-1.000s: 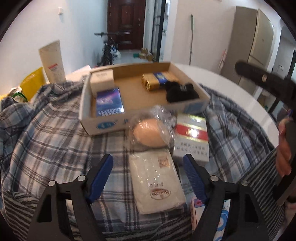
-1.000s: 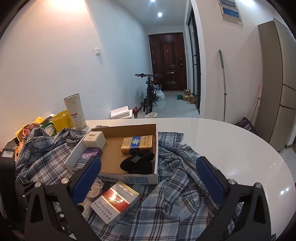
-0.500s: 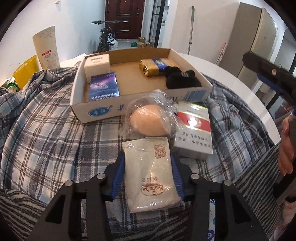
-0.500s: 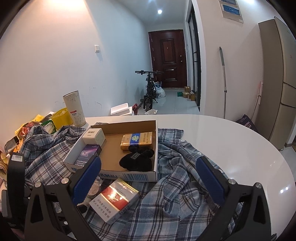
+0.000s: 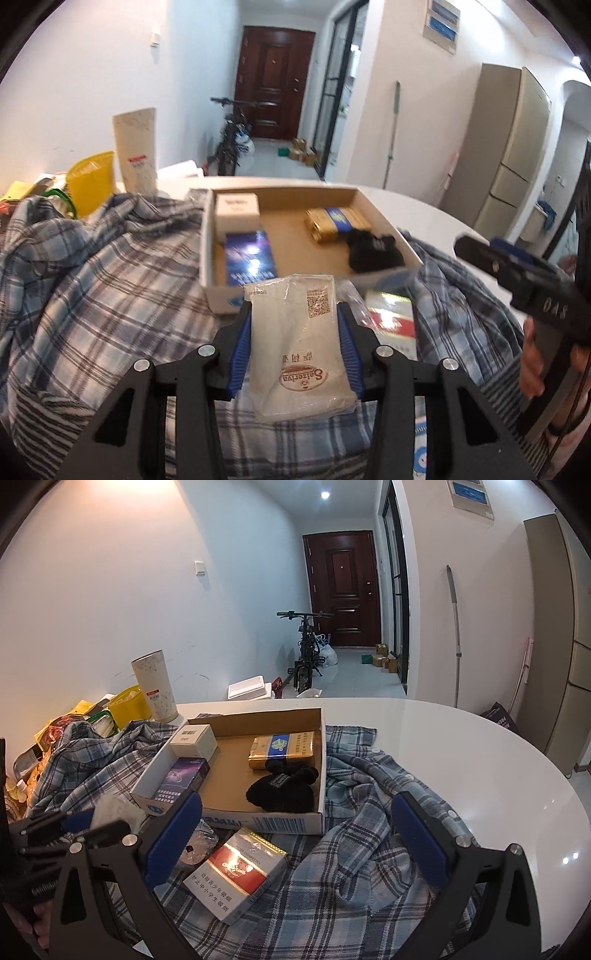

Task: Organize objects
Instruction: 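Grasp the white paper packet on the cloth with the left gripper, then lift the white packet with the left gripper while the right gripper grasps the plastic-wrapped bun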

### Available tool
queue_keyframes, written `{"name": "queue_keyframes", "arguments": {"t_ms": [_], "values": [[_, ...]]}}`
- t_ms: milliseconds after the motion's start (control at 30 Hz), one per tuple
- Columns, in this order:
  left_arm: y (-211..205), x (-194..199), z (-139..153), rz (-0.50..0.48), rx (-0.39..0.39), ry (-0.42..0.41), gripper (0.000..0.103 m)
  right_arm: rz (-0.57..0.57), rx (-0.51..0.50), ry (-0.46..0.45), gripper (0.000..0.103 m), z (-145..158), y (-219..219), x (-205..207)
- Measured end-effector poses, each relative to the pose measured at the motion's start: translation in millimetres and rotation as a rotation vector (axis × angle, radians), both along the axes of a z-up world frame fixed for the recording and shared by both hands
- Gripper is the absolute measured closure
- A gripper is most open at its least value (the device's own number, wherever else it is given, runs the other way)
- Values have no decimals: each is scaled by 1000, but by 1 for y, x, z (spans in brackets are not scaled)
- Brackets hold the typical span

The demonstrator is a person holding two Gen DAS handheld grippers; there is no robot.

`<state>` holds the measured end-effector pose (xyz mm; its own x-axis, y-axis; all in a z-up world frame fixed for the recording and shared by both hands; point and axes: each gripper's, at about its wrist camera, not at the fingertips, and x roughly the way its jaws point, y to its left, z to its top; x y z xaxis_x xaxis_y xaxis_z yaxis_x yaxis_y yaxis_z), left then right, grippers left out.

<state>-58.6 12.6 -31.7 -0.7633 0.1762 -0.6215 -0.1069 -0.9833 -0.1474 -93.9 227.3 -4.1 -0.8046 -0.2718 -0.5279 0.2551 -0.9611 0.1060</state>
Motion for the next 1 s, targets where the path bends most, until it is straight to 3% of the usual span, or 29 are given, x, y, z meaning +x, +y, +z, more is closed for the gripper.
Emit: {"name": "queue_keyframes", "arguments": {"t_ms": [167,233,400,467,667,867,1000], "values": [[-6,7,25,2,-38,70,58,-8,20,-5,1,5,-7,0],[-8,13,41,-11,-51,133,58,7,11,-22,1,8,-12,1],[-29,25,67,40,-7,310,58,68,29,-43,10,15,-37,5],[-37,24,66,58,18,333,58,106,54,-50,11,14,-51,6],[-50,11,44,84,23,272,58,204,112,-98,18,-3,-81,4],[-41,-7,20,33,17,182,59,249,121,-190,25,-32,-96,-12],[-37,-6,16,25,3,183,59,280,109,-245,38,-49,-100,-19]]}}
